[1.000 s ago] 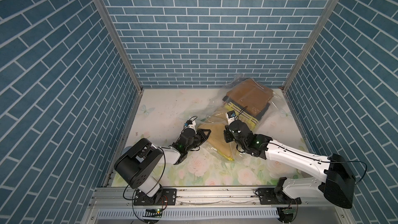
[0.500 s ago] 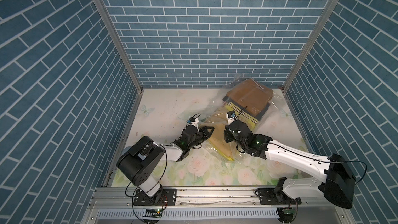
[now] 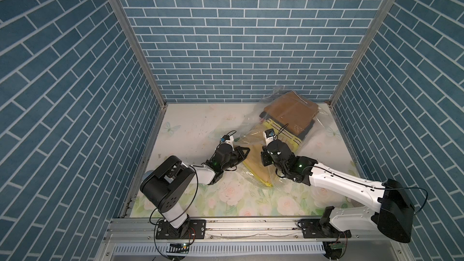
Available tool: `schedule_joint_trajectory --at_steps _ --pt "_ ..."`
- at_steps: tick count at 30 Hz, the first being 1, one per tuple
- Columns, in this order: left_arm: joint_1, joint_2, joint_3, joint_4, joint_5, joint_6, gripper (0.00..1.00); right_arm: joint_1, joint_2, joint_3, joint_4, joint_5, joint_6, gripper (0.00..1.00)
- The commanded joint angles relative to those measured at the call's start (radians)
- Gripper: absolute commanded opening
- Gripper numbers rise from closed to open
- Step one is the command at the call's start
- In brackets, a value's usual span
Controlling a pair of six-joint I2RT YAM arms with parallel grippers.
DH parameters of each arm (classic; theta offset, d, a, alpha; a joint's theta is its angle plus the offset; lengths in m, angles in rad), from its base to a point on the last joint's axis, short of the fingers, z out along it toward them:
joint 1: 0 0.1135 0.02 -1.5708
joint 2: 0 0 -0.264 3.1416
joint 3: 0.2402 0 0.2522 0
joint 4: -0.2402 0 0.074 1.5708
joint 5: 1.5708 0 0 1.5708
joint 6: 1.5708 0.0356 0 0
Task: Take the trousers out of the vacuum bag
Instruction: Take out the trousers from the vacuum bag.
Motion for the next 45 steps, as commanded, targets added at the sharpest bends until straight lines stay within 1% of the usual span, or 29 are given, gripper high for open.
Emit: schedule_joint_trajectory --at_steps 1,3,6,15,22,26,29,34,37,41,45 --pt "-0.011 -0.073 -0.009 -0.015 0.024 0.035 0.00 -0.002 0.001 0.009 -0.011 0.043 0.015 0.00" --pt "-0.016 -0.108 -0.020 -0.045 0.032 0.042 0.00 -0.002 0.008 0.010 -0.013 0.053 0.022 0.00" --pt "-0.026 -0.178 -0.034 -0.126 0.015 0.065 0.00 -0.002 0.014 0.006 -0.007 0.053 0.030 0.00" --pt "-0.033 -0.425 -0.054 -0.376 -0.006 0.132 0.00 -0.002 0.018 0.005 -0.008 0.057 0.037 0.00" --pt "-0.034 -0.626 -0.002 -0.604 -0.033 0.167 0.00 -0.002 0.024 -0.003 0.001 0.038 0.045 0.00" --pt "-0.034 -0.703 0.070 -0.725 -0.058 0.185 0.00 -0.002 0.024 -0.012 0.005 0.021 0.043 0.00" --pt "-0.034 -0.730 0.124 -0.793 -0.076 0.192 0.00 -0.003 0.024 -0.021 0.013 0.006 0.042 0.00" --pt "-0.033 -0.746 0.211 -0.849 -0.071 0.190 0.00 -0.001 0.019 -0.052 0.022 -0.023 0.040 0.00" --pt "-0.033 -0.748 0.283 -0.894 -0.074 0.209 0.00 -0.002 0.008 -0.081 0.028 -0.031 0.044 0.00" --pt "-0.032 -0.736 0.385 -0.980 -0.119 0.259 0.00 -0.001 -0.009 -0.116 0.044 -0.052 0.048 0.00" --pt "-0.030 -0.702 0.460 -1.012 -0.125 0.289 0.00 0.000 -0.030 -0.170 0.081 -0.108 0.045 0.00"
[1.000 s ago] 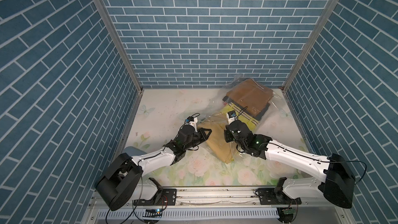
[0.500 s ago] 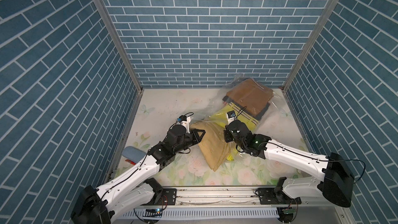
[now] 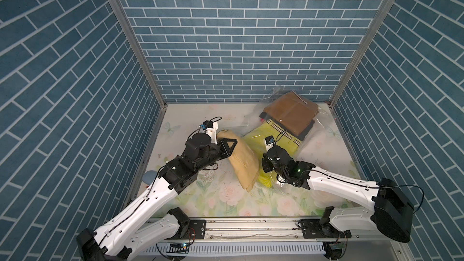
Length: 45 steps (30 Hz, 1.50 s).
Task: Take the trousers out of the vacuum bag
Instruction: Take out the trousers from the vacuum bag.
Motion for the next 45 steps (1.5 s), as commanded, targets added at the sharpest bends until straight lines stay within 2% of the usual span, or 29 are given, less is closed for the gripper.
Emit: schedule_joint_trajectory --at_steps 1,3,9,14,18,24,30,36,45 --pt "0.000 0.013 0.083 0.055 -0.023 0.053 0.00 0.005 -0.035 -0.050 0.018 -0.063 0.016 0.00" --pt "0.000 0.027 0.092 0.064 -0.019 0.052 0.00 0.018 -0.056 -0.070 0.035 -0.088 0.004 0.01" --pt "0.001 0.060 0.092 0.056 -0.061 0.053 0.00 0.070 -0.182 -0.093 0.037 -0.153 -0.062 0.35" --pt "0.003 0.078 0.090 0.070 -0.067 0.055 0.00 0.122 -0.288 -0.092 -0.018 -0.173 -0.108 0.56" --pt "0.005 0.090 0.098 0.064 -0.079 0.058 0.00 0.220 -0.349 -0.024 -0.114 -0.091 -0.126 0.63" --pt "0.008 0.100 0.096 0.069 -0.083 0.057 0.00 0.366 -0.325 0.099 -0.162 0.059 -0.124 0.76" --pt "0.011 0.112 0.092 0.078 -0.076 0.052 0.00 0.436 -0.193 0.192 -0.169 0.181 -0.099 0.87" --pt "0.011 0.112 0.095 0.065 -0.078 0.044 0.00 0.469 -0.060 0.233 -0.213 0.400 0.023 0.87" --pt "0.013 0.113 0.078 0.069 -0.088 0.029 0.00 0.511 0.039 0.257 -0.191 0.422 0.101 0.95"
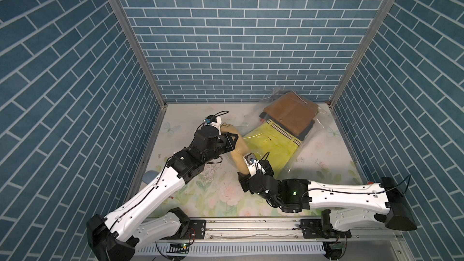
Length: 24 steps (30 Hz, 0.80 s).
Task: Take the trousers out of the vacuum bag
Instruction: Take out the trousers from the vacuum bag.
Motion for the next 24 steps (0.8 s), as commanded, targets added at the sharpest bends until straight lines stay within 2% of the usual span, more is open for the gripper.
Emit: schedule_joint_trajectory --at_steps 1,7,11,15,21,24 --pt "0.004 -0.015 0.018 0.090 -0.019 -0.003 0.00 0.020 0.024 0.037 -0.003 0.047 0.063 0.98" --pt "0.002 -0.018 0.007 0.104 -0.006 -0.012 0.00 0.030 0.079 0.062 -0.085 0.160 0.172 0.98" --pt "0.005 -0.016 0.012 0.096 -0.002 -0.008 0.00 0.028 0.121 0.091 -0.142 0.243 0.216 0.88" --pt "0.007 -0.015 0.012 0.099 0.014 -0.011 0.00 0.027 0.118 0.071 -0.037 0.223 0.120 0.67" --pt "0.016 -0.026 0.007 0.080 0.011 -0.007 0.03 0.027 0.033 -0.024 0.167 0.091 -0.088 0.22" --pt "0.028 -0.043 -0.002 0.060 0.001 0.000 0.09 0.027 -0.007 -0.041 0.184 0.050 -0.153 0.10"
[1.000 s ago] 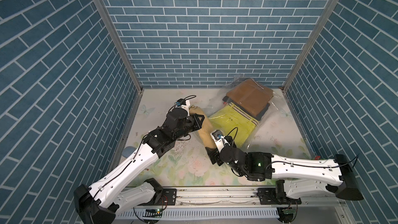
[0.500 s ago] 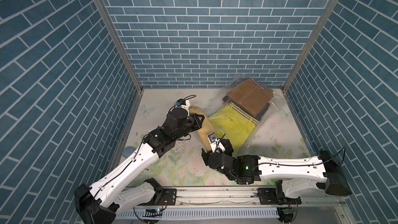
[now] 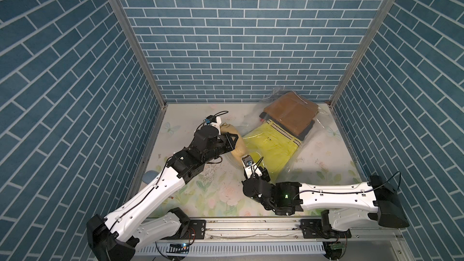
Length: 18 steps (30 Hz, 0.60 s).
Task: Take the trousers out of the vacuum bag
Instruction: Take out the trousers from the vacuum bag.
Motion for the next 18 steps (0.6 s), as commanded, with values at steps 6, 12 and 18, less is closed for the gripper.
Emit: schedule_joint_trajectory --at_steps 6,12,18 --pt "0.041 -0.080 -0.014 0.036 -0.012 0.007 0.02 0.002 -0.095 -0.003 0.087 -0.130 -0.183 0.00" --pt "0.058 -0.167 0.003 -0.016 -0.094 0.021 0.00 -0.019 -0.041 0.078 0.105 -0.171 -0.227 0.00" --pt "0.072 -0.205 0.130 -0.125 -0.181 0.082 0.00 -0.047 0.048 0.186 0.143 -0.222 -0.260 0.00"
